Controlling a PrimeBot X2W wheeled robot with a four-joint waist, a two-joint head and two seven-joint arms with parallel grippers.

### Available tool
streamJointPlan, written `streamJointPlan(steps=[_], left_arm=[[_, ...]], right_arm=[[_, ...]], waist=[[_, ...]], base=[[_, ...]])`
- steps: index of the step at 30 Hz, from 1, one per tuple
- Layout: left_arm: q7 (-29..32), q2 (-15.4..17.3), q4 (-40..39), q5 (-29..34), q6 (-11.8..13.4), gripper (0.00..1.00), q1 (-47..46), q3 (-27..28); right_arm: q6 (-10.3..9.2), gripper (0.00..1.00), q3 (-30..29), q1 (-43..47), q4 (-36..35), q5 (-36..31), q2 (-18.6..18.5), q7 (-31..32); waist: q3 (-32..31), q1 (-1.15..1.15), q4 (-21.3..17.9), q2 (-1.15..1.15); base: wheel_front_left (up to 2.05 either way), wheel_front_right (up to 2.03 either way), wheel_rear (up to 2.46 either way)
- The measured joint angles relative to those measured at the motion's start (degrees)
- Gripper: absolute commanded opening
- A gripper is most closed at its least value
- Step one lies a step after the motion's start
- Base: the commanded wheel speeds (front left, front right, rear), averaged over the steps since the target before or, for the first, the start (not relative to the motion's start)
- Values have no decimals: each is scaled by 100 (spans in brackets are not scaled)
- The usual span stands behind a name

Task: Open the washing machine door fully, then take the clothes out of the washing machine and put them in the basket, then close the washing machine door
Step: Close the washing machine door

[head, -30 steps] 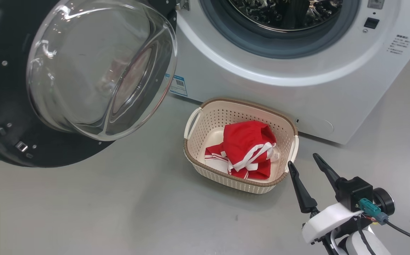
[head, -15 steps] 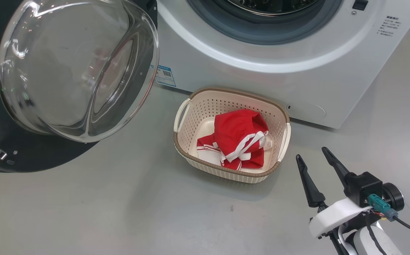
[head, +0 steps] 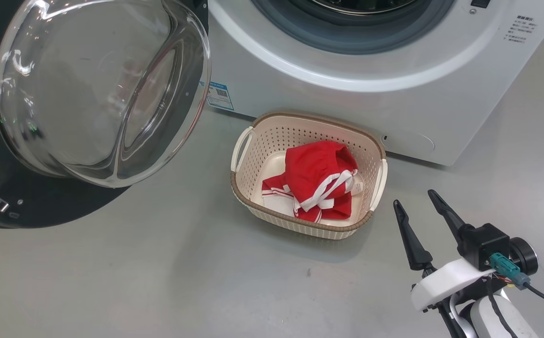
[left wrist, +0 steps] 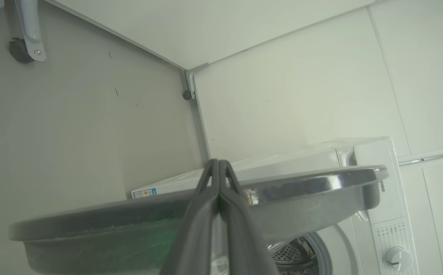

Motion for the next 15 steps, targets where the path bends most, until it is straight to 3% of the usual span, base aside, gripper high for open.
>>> streamJointPlan(steps=[15], left_arm=[[556,24,175,-301,-330,0,-104,-65]], right_arm=[[0,100,-29,-30,-21,9,-27,0]], waist=[[25,0,15,0]], base=[[0,0,0]])
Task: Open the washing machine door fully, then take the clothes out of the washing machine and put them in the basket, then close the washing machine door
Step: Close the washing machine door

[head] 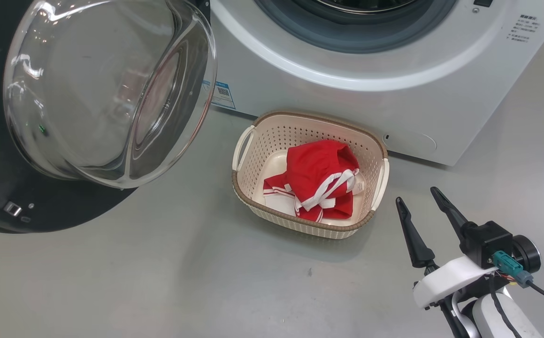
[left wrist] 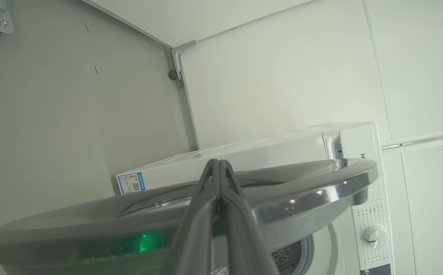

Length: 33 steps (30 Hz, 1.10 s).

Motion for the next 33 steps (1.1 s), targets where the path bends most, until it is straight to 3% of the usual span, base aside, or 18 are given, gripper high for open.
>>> streamJointPlan(steps=[18,33], left_arm=[[1091,-44,-46,-457,-375,0,82,-203],[1814,-54,-368,-743,-482,0,376,-307]], right_arm=[[0,100,7,-1,63,38,13,-4],[-4,100,26,1,132,90,114,-63]], waist=[[-160,0,29,0],[-333,0,-98,0]], base=[[0,0,0],[0,0,0]])
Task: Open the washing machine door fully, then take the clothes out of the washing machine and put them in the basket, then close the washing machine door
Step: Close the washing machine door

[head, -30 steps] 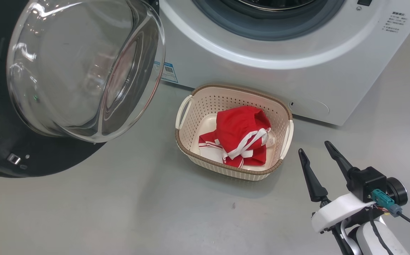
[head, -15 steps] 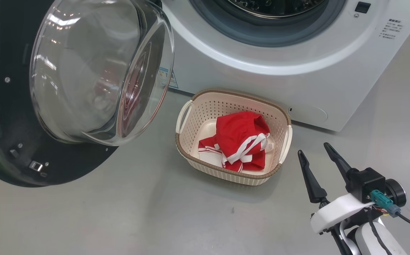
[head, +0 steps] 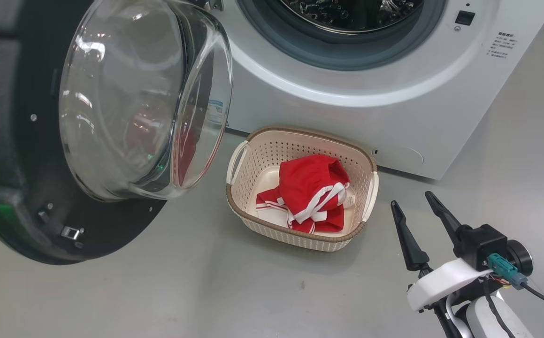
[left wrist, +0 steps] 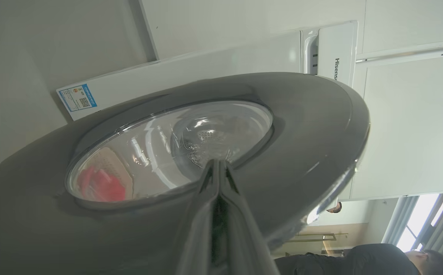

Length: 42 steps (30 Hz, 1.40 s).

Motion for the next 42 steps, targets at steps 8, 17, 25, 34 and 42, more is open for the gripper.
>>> streamJointPlan(steps=[8,17,25,34,42], left_arm=[[261,-14,-220,-25,-83,0,147,-88],[664,-108,-702,-57,-143,0,450,-252],[850,-238,-1073,-222,-145,0,605,-327],[987,-408,-1462,-234,-165,0,670,-508],[1014,-460,-1670,-233,-170,0,723,-624]], right_arm=[[0,100,29,0,62,9,75,-46],[0,100,76,0,138,70,141,-99],[-1,100,93,-2,172,101,198,-153],[-2,100,154,-10,276,157,278,-208],[-2,100,192,-27,330,197,325,-256]], waist=[[-76,0,-95,0],[-175,0,-316,0],[-207,0,-573,0],[-241,0,-928,0],[-245,0,-1306,0]], base=[[0,0,0],[0,0,0],[0,0,0],[0,0,0],[0,0,0]])
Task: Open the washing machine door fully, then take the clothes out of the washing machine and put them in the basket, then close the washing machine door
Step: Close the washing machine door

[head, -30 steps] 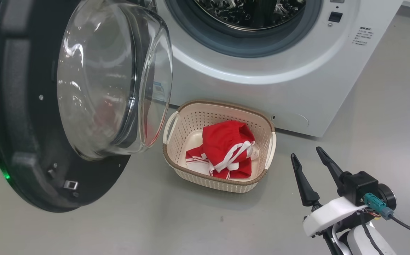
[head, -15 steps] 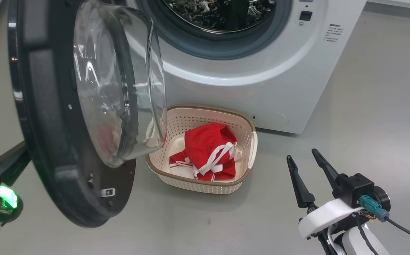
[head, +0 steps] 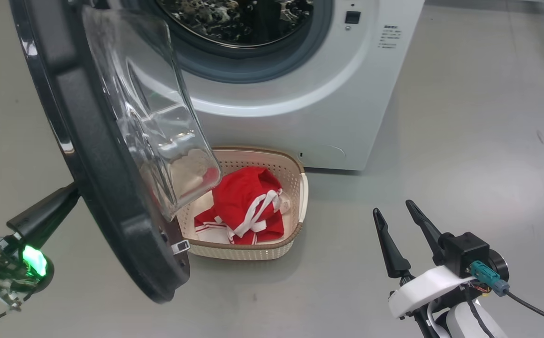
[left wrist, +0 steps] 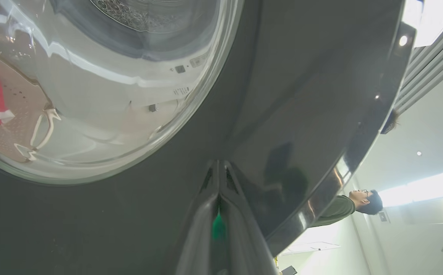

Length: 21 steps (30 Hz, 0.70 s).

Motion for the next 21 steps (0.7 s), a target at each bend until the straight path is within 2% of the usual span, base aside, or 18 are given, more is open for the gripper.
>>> streamJointPlan(steps=[21], left_arm=[[-94,-158,-342,86,107,0,-48,-220]], right_arm=[[-4,100,21,-216,77,74,90,-101]], waist=[[268,0,-999,0]], base=[[0,0,0]])
